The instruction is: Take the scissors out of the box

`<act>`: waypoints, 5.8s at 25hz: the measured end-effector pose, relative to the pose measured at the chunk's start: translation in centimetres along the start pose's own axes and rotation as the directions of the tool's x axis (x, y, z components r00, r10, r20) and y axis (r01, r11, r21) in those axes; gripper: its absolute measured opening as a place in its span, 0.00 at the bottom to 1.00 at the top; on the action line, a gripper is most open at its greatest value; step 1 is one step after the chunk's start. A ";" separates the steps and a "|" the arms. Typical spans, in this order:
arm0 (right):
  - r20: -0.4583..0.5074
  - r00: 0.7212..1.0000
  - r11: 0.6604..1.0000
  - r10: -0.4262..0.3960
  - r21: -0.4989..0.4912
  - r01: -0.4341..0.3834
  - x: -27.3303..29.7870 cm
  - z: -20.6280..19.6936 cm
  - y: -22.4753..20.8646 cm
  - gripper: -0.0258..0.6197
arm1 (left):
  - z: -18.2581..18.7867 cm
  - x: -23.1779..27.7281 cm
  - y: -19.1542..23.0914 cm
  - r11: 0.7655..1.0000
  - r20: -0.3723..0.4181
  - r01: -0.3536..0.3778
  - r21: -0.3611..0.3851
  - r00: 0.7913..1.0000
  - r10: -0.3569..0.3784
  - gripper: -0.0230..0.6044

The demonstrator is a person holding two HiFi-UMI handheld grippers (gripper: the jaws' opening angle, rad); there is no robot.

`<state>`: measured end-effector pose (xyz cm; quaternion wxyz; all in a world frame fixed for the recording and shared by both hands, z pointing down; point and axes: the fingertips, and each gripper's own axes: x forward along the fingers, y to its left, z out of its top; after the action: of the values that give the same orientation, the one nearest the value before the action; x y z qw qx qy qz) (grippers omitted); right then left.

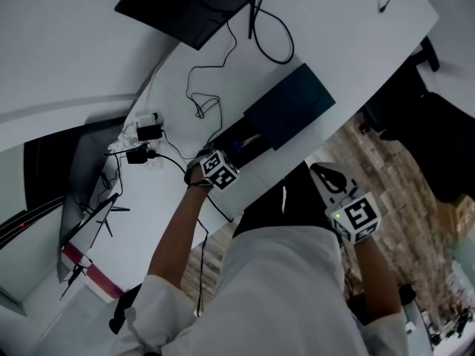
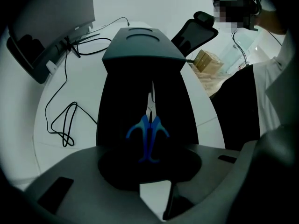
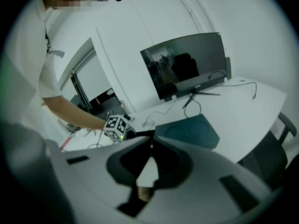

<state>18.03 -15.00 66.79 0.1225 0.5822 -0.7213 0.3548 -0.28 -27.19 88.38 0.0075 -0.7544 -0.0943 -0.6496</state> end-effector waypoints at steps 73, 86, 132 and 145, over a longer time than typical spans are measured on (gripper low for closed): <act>0.180 0.983 0.970 0.022 -0.241 0.022 -8.6 3.8 10.2 0.09 | -5.2 -24.0 -6.4 0.768 0.478 -0.044 -0.639 0.759 0.441 0.21; 0.193 0.978 0.967 0.079 -0.253 -0.029 -15.1 -0.3 10.1 0.09 | -5.4 -27.5 -14.9 0.656 0.474 -0.011 -0.755 0.682 0.558 0.21; 0.387 0.922 0.964 -0.032 -0.230 0.131 -18.6 3.5 15.8 0.09 | -12.1 -36.5 -17.9 0.681 0.587 0.039 -0.731 0.544 0.599 0.21; 0.399 0.916 0.963 -0.051 -0.224 0.151 -18.2 4.1 15.9 0.09 | -12.2 -37.3 -16.6 0.691 0.601 0.040 -0.722 0.530 0.597 0.21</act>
<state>9.61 -2.86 47.18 0.0676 0.6576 -0.7387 0.1314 -19.93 -17.48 51.79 -0.1895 -0.9168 0.2813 -0.2109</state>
